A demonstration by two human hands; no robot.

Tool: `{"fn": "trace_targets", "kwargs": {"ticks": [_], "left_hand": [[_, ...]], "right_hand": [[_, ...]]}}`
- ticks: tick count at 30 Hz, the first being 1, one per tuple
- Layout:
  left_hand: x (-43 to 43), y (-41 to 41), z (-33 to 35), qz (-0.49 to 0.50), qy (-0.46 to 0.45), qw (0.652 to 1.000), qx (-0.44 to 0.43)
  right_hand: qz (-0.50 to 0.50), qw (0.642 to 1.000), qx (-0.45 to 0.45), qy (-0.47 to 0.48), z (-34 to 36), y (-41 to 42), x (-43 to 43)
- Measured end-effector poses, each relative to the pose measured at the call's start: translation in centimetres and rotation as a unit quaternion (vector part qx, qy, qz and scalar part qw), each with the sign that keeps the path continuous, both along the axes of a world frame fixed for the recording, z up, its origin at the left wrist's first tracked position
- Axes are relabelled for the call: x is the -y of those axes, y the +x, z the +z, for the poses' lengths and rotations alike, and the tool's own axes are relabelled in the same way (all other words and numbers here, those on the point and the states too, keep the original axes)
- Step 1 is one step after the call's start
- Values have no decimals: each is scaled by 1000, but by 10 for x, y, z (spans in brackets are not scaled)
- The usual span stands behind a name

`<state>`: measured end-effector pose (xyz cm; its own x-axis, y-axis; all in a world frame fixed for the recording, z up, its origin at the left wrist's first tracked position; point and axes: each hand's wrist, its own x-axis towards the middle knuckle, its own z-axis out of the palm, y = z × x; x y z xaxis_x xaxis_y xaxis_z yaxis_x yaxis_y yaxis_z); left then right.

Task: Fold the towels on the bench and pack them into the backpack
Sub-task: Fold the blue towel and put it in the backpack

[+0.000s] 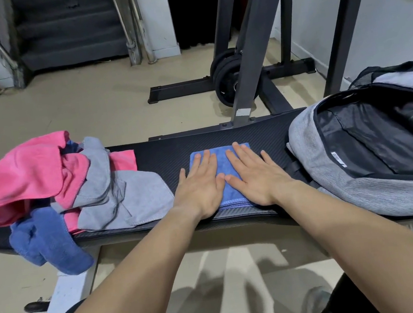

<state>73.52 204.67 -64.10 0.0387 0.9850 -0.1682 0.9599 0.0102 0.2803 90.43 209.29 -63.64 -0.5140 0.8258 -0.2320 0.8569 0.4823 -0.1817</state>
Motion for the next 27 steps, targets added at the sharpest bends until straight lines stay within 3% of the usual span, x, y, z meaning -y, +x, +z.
{"fn": "trace_targets", "kwargs": {"ticks": [6,10,13,16,18,22,27], "left_hand": [[4,-5,0,-10,23,999,44],[-1,-11,2,4,84,986,143],[-6,-20,10,115,147,971,149],[-10,-22,20,201,103,971,84],[-12,-20,19,203,73,974,65],[-24,-19,23,206,76,970,106],[-40,-27,28,97,76,978,169]], "right_hand": [[7,998,57,-29,16,-4,-2],[25,998,42,41,34,-18,-21],[56,997,43,31,23,-18,-24],[50,998,28,0,8,-13,-26],[45,999,17,5,6,-15,-30],[34,998,-3,55,20,-17,-38],[-21,999,24,-18,38,-10,-33]]}}
